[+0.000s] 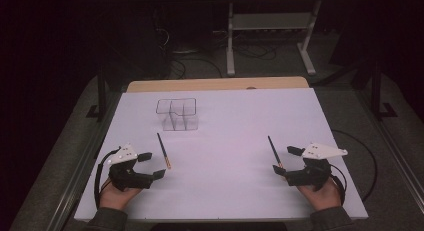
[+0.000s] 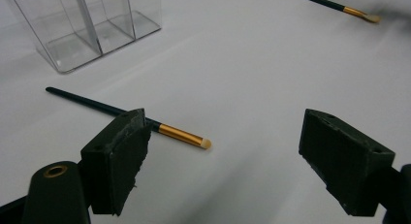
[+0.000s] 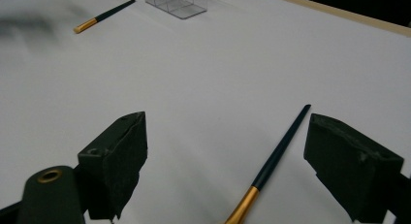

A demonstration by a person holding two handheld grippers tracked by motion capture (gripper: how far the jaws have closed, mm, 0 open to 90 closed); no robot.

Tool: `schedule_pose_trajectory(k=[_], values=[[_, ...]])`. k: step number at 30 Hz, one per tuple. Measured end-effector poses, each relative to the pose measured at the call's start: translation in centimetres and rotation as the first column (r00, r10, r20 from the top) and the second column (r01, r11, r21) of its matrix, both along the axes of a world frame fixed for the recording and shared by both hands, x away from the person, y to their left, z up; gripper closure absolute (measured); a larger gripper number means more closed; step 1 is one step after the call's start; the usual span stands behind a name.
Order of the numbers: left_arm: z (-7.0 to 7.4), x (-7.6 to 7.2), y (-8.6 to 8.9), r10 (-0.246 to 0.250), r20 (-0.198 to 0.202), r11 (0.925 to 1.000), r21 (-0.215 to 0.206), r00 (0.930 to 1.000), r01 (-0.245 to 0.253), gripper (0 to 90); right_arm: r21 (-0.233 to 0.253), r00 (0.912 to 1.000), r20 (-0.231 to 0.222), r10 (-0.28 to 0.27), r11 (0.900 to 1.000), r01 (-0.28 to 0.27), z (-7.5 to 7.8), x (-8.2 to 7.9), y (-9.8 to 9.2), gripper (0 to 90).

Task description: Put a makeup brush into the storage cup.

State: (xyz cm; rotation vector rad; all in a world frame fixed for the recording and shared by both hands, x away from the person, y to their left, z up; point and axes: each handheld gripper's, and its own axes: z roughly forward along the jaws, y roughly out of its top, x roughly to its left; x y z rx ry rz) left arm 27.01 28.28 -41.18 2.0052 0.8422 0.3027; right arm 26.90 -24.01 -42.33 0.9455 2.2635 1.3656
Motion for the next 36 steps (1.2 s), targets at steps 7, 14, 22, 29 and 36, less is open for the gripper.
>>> schedule_pose_trajectory(k=[7, 14, 22, 29, 36], values=[[0.00, 0.14, -0.01, 0.001, 0.005, 1.0000, 0.001, 1.0000, -0.001, 17.1, -0.007, 1.0000, -0.006, -0.004, 1.000, 0.004, -0.10, 0.12, -0.07, 14.6], [0.14, 0.01, 0.02, 0.015, 0.008, 0.9999, 0.000, 0.9999, -0.015, 17.4, -0.010, 0.9999, -0.009, -0.006, 1.000, 0.006, -0.15, 0.16, -0.04, 14.6], [0.26, 0.01, -0.13, 0.018, 0.011, 0.9998, 0.004, 0.9998, -0.018, 18.1, -0.014, 0.9999, -0.012, -0.006, 1.000, 0.006, -0.13, 0.05, -0.06, 14.6], [0.27, 0.16, -0.04, 0.040, 0.007, 0.9992, 0.007, 0.9992, -0.040, 18.7, -0.022, 0.9998, -0.018, -0.005, 1.000, 0.005, -0.17, 0.06, 0.03, 14.9], [0.39, 0.34, -0.18, 0.049, 0.010, 0.9988, 0.006, 0.9987, -0.049, 19.7, -0.020, 0.9997, -0.023, -0.003, 1.000, 0.003, -0.20, 0.03, 0.01, 15.3]])
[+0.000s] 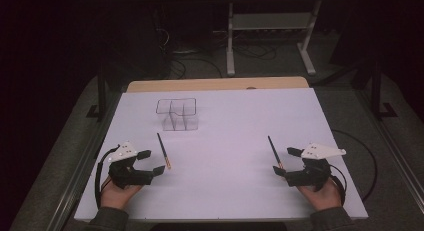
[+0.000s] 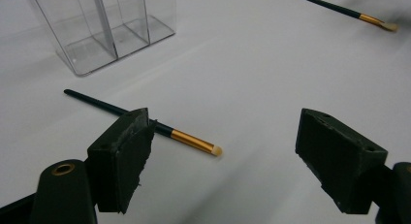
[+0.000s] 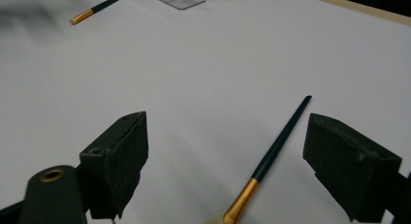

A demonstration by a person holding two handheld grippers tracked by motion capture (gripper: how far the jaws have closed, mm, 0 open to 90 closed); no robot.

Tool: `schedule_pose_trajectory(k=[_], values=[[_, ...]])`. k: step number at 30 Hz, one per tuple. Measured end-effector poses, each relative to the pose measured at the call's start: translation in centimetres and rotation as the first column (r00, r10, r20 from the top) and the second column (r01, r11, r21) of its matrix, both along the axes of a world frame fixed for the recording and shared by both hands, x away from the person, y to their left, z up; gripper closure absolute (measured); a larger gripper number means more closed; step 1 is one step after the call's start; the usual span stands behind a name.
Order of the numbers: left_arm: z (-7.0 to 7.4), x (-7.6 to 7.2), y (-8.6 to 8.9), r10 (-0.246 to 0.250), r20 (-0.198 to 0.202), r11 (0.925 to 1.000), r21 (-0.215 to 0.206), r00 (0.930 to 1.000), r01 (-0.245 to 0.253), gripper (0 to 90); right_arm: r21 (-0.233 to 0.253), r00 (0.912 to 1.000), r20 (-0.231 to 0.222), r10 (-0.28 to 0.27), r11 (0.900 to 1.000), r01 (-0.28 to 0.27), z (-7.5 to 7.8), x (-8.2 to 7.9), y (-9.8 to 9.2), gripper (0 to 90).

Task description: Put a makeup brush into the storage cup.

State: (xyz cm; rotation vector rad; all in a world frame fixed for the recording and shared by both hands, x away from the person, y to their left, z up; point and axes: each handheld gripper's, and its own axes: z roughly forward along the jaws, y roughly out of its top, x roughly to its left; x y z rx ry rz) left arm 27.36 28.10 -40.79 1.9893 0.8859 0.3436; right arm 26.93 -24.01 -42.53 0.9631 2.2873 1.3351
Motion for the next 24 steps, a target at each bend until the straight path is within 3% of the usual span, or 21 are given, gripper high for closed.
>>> schedule_pose_trajectory(k=[24], values=[[-0.31, 0.84, -0.82, 0.005, -0.011, 1.0000, 0.007, 0.9999, -0.005, 20.6, -0.009, 1.0000, -0.003, 0.006, 1.000, -0.006, -0.11, 0.05, 0.06, 15.6]])
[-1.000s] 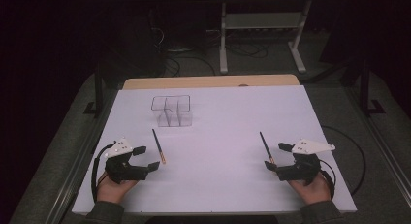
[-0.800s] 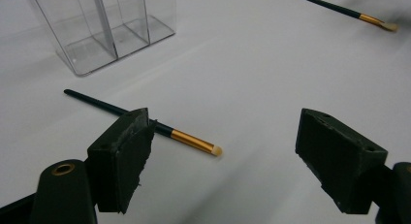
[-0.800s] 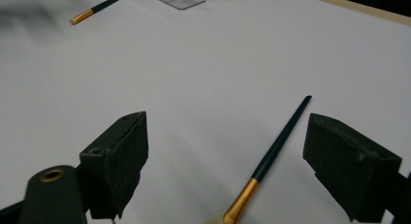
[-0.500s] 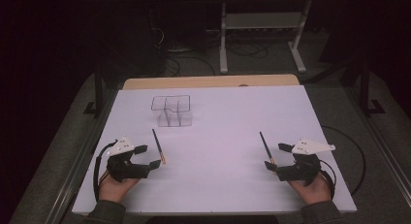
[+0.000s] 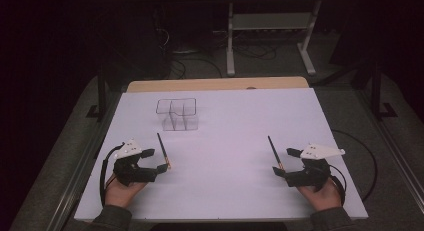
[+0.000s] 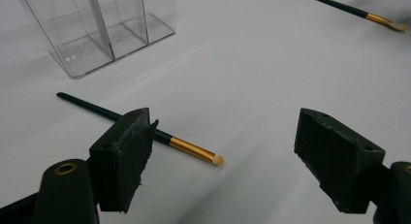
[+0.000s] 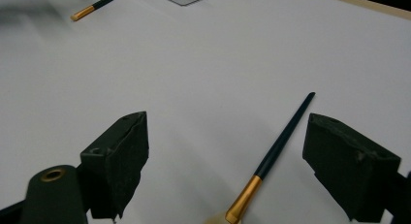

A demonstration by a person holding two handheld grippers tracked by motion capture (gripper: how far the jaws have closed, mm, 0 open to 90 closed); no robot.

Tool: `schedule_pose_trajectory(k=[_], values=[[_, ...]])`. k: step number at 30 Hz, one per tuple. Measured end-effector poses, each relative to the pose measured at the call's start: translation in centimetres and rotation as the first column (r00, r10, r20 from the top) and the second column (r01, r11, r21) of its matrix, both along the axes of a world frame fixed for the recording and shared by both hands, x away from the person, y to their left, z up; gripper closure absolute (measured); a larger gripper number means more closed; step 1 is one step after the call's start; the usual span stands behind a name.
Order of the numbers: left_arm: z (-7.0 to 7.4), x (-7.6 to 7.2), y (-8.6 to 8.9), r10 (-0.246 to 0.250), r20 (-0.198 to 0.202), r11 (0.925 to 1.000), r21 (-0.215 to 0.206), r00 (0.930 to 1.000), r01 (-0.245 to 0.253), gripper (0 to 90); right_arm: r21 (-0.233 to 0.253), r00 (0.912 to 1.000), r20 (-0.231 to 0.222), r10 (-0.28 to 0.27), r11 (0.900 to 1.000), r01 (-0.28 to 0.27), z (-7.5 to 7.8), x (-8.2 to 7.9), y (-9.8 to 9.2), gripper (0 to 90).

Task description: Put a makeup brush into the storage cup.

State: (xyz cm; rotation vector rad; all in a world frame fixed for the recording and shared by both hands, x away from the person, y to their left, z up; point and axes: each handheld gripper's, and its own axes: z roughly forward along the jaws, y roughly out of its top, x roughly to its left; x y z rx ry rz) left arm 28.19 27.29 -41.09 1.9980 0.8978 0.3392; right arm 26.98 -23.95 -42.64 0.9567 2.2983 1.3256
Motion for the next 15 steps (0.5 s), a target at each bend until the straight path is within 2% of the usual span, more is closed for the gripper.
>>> schedule_pose_trajectory(k=[15], values=[[-0.03, 0.27, -0.18, 0.010, -0.002, 0.9999, 0.004, 0.9999, -0.010, 21.4, 0.000, 1.0000, -0.003, 0.003, 1.000, -0.003, 0.01, -0.04, -0.03, 15.8]])
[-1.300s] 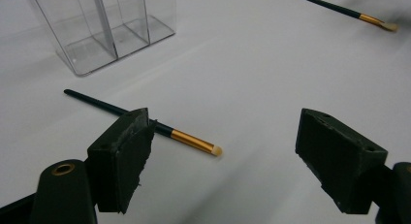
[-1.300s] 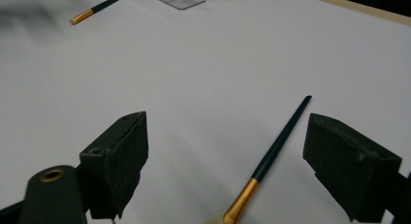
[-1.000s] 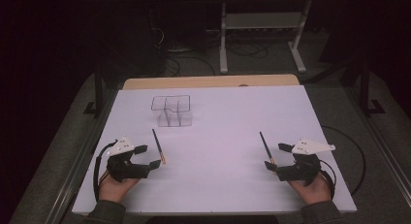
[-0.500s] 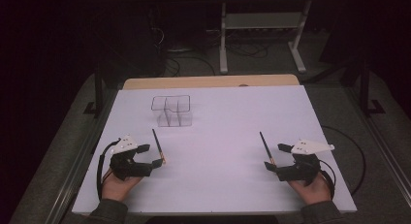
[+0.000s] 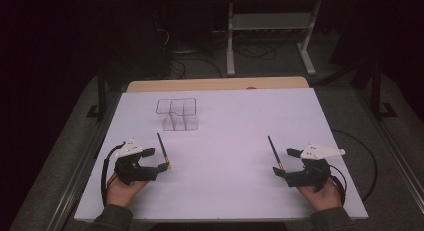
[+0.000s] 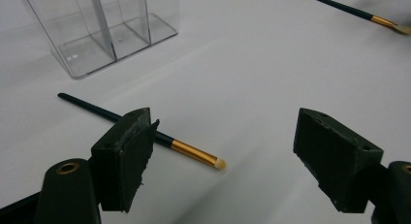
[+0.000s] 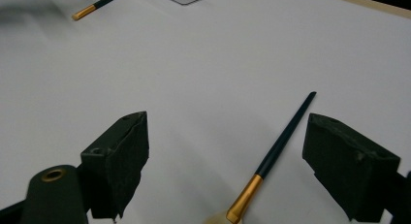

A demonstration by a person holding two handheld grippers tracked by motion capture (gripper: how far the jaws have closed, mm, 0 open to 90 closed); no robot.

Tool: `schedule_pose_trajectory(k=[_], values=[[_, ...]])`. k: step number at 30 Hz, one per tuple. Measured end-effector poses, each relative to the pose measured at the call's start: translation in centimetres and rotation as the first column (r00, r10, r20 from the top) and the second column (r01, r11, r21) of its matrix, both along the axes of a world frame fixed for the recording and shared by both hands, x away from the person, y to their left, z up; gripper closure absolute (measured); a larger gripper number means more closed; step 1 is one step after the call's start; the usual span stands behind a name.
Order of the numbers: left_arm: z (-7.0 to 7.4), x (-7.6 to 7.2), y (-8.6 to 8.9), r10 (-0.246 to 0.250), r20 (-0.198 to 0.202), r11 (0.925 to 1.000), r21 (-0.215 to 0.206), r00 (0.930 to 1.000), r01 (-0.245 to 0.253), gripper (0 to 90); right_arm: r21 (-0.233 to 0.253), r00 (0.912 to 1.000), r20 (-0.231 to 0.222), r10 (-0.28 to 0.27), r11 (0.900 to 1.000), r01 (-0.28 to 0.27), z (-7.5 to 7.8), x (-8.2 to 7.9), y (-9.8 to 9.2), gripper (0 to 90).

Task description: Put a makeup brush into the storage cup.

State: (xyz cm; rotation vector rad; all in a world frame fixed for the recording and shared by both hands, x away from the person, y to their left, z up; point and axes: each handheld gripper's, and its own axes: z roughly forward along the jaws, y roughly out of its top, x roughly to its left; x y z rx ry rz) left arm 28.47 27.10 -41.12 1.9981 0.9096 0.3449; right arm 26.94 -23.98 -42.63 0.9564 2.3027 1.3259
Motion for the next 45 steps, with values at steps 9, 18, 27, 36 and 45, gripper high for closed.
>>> schedule_pose_trajectory(k=[9, 18, 27, 36, 45], values=[[0.0, 0.2, 0.1, 0.007, -0.002, 1.0000, 0.000, 1.0000, -0.007, 21.4, -0.005, 1.0000, -0.001, 0.001, 1.000, -0.001, 0.1, 0.0, 0.1, 16.4], [0.0, 0.2, 0.2, 0.021, -0.007, 0.9997, -0.010, 0.9997, -0.022, 21.5, -0.021, 0.9999, -0.007, 0.014, 1.000, -0.014, 0.3, 0.1, 0.9, 16.5], [0.1, 0.1, 0.5, 0.029, -0.002, 0.9993, -0.024, 0.9996, -0.029, 21.4, -0.023, 0.9995, -0.010, 0.032, 0.999, -0.032, 1.1, 0.1, 1.7, 16.5], [0.3, -0.3, 0.8, 0.026, 0.003, 0.9993, -0.026, 0.9997, -0.026, 21.4, -0.050, 0.9975, -0.027, 0.065, 0.997, -0.066, 2.9, 0.8, 3.7, 16.3], [0.5, -0.7, 1.0, 0.015, 0.018, 0.9996, -0.024, 0.9997, -0.014, 21.3, -0.072, 0.9899, -0.057, 0.130, 0.988, -0.134, 5.3, 2.5, 7.6, 16.1]])
